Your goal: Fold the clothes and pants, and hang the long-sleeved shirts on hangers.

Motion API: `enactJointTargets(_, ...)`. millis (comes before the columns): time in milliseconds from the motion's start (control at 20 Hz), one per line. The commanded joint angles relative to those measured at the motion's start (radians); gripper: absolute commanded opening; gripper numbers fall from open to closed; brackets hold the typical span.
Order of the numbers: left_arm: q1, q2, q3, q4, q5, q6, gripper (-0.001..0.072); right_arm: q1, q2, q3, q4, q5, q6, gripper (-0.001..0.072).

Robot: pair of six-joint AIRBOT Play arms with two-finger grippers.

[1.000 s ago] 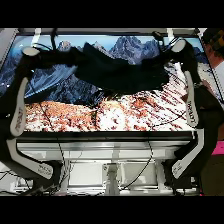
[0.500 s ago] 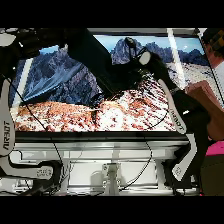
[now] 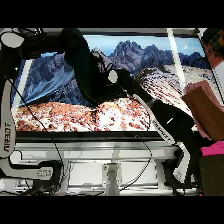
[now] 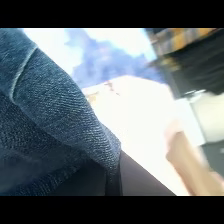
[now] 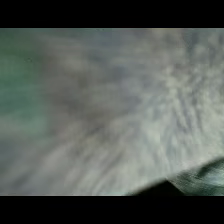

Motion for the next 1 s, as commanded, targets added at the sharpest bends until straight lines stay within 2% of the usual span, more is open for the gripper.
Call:
enactJointTargets(0, -0.021, -0.025, 0.0, 0.193, 0.003, -0.055, 0.0019, -0.04, -0.004, 0.0, -0.101, 0.065, 0.006, 0.003)
enactJointTargets(150, -0.045, -0.086, 0.0, 0.211, 0.005, -0.156, 0.0019, -0.154, -0.001, 0.0, -0.105, 0.208, 0.006, 0.003)
enactJointTargets(350, -0.107, -0.159, 0.0, 0.134, 0.037, -0.162, 0.0019, -0.282, 0.043, 0.001, -0.084, 0.343, -0.071, 0.003)
enactJointTargets(400, -0.128, -0.167, 0.0, 0.135, 0.067, -0.162, 0.0019, -0.303, 0.064, 0.001, -0.08, 0.37, -0.103, 0.003)
enactJointTargets(700, -0.249, -0.189, 0.0, 0.037, 0.267, -0.162, 0.0021, -0.418, 0.163, 0.003, -0.098, 0.418, -0.124, 0.0031)
enactJointTargets(750, -0.265, -0.192, 0.0, 0.006, 0.281, -0.162, 0.007, -0.441, 0.172, 0.003, -0.097, 0.419, -0.124, 0.0031)
enactJointTargets(800, -0.278, -0.195, 0.0, -0.024, 0.283, -0.162, 0.0223, -0.463, 0.177, 0.003, -0.097, 0.421, -0.123, 0.0031)
enactJointTargets(850, -0.289, -0.195, 0.0, -0.043, 0.283, -0.162, 0.0438, -0.486, 0.18, 0.003, -0.096, 0.426, -0.123, 0.0031)
enactJointTargets(900, -0.294, -0.194, 0.0, -0.066, 0.283, -0.162, 0.054, -0.508, 0.18, 0.003, -0.097, 0.434, -0.123, 0.0031)
enactJointTargets(950, -0.298, -0.194, 0.0, -0.089, 0.282, -0.161, 0.0543, -0.53, 0.18, 0.003, -0.096, 0.443, -0.123, 0.0031)
